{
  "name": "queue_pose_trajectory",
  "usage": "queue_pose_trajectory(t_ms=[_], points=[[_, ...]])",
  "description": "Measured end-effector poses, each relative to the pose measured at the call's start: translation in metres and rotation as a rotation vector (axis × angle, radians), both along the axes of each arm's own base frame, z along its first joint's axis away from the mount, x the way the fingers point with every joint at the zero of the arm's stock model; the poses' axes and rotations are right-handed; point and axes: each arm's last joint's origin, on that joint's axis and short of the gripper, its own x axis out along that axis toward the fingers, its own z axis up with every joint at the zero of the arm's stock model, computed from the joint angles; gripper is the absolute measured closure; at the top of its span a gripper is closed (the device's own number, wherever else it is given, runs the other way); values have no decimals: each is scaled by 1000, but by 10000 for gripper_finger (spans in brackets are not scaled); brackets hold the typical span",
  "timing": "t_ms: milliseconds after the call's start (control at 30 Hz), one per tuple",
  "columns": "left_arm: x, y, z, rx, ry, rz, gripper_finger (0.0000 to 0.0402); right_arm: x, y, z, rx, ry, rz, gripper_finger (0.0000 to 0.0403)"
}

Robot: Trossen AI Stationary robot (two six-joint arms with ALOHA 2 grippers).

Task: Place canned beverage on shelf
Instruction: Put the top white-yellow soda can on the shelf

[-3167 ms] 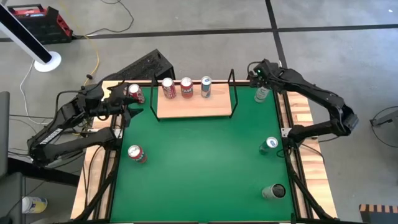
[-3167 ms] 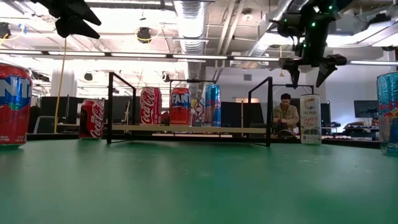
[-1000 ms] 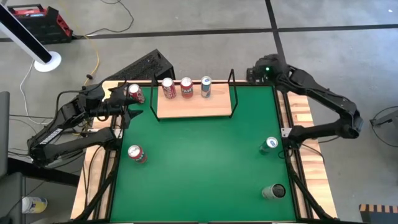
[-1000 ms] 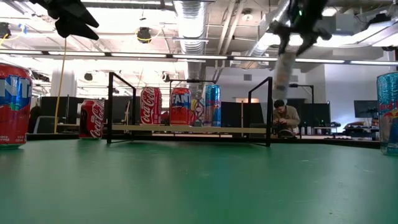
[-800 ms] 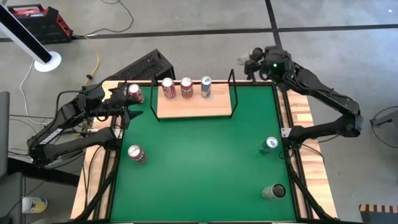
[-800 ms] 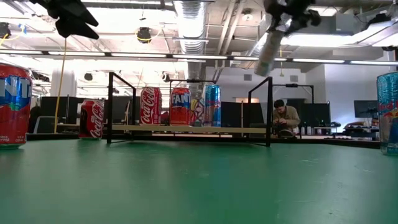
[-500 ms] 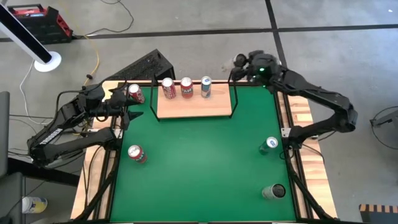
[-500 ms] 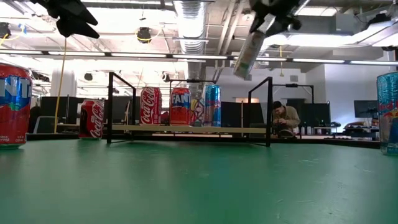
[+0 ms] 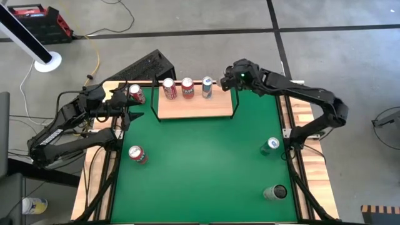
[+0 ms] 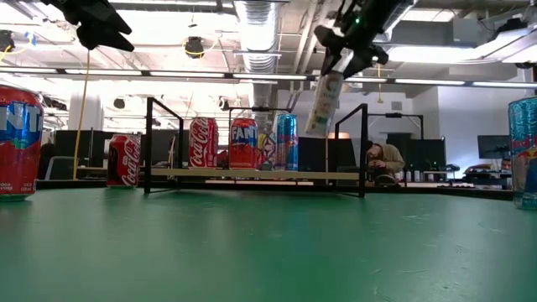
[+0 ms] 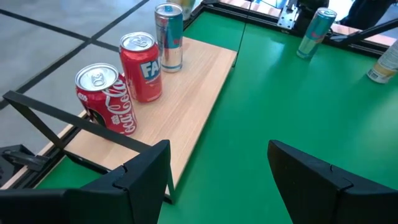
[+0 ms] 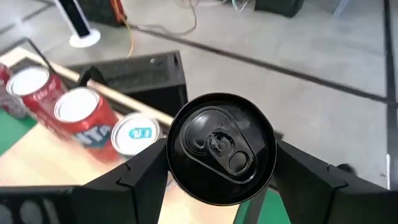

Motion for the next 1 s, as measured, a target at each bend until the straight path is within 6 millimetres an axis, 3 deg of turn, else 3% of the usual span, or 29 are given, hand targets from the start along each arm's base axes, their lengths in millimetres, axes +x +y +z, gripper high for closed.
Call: queue_pose_trajectory(t_ms=[333,500,767,1000], points=[[0,0,0,-6,-3,-2,148,16,-14,-26,112,125,40,129],[0,0,0,-8,-4,-1,148,24,-27,-27,135,238,48,129],[0,0,0,-28,-11,7,148,34,-54,-26,200,230,115,129],[0,0,0,-38,-14,10,148,35,-63,-34,239,252,119,129]])
